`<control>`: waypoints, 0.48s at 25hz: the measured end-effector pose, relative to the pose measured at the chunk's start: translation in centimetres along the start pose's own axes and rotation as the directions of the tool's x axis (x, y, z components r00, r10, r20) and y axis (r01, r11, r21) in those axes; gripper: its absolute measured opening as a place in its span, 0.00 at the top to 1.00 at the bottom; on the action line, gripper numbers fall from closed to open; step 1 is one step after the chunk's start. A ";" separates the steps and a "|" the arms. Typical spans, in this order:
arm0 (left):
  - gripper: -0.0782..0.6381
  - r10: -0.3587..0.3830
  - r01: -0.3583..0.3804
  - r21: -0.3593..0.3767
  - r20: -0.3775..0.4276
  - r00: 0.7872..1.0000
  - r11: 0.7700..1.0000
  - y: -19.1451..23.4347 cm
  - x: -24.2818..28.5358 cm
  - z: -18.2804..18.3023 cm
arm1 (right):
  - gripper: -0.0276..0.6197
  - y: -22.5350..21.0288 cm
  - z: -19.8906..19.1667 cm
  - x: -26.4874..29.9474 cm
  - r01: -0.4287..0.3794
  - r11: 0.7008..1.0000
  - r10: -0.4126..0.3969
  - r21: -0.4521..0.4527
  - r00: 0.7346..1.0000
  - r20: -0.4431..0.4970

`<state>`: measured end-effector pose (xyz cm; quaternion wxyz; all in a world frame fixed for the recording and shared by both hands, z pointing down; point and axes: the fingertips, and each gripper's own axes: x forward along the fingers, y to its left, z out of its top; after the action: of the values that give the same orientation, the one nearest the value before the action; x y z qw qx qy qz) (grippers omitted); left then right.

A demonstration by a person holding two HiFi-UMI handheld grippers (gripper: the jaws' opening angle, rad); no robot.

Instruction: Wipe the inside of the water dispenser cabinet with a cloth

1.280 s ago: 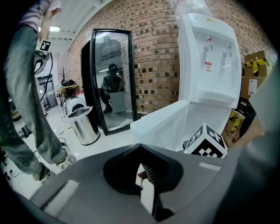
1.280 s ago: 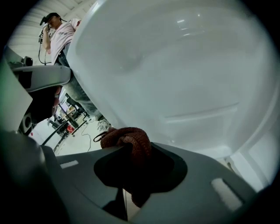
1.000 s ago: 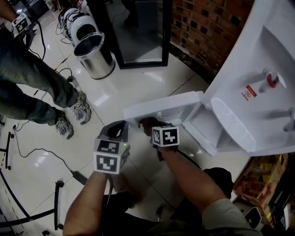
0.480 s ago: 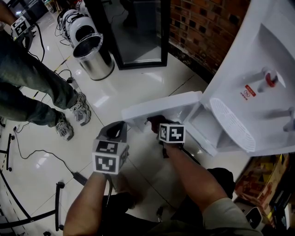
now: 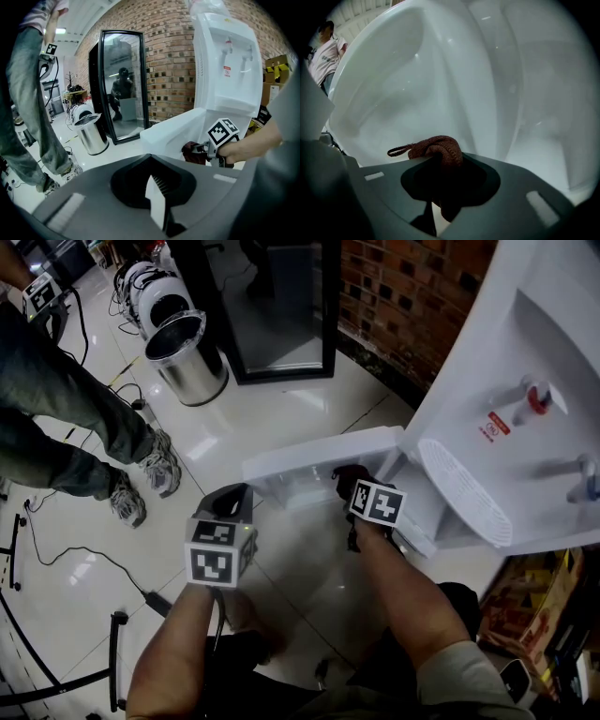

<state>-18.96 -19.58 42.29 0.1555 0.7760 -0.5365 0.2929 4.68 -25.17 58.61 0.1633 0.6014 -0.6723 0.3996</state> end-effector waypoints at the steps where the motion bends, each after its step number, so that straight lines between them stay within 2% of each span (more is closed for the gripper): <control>1: 0.89 0.001 -0.001 -0.001 0.000 1.000 1.000 0.0 0.0 0.0 | 0.79 -0.7 0.2 -0.1 0.014 1.000 -0.014 0.005 1.000 0.002; 12: 0.89 -0.001 0.001 0.007 -0.003 1.000 1.000 -0.1 0.0 0.0 | 0.80 -3.0 0.8 -3.1 0.079 0.995 -0.078 -0.057 0.997 0.028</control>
<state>-18.82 -19.54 42.26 0.1536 0.7763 -0.5349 0.2960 8.43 -23.54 56.96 0.1877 0.6275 -0.6615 0.3653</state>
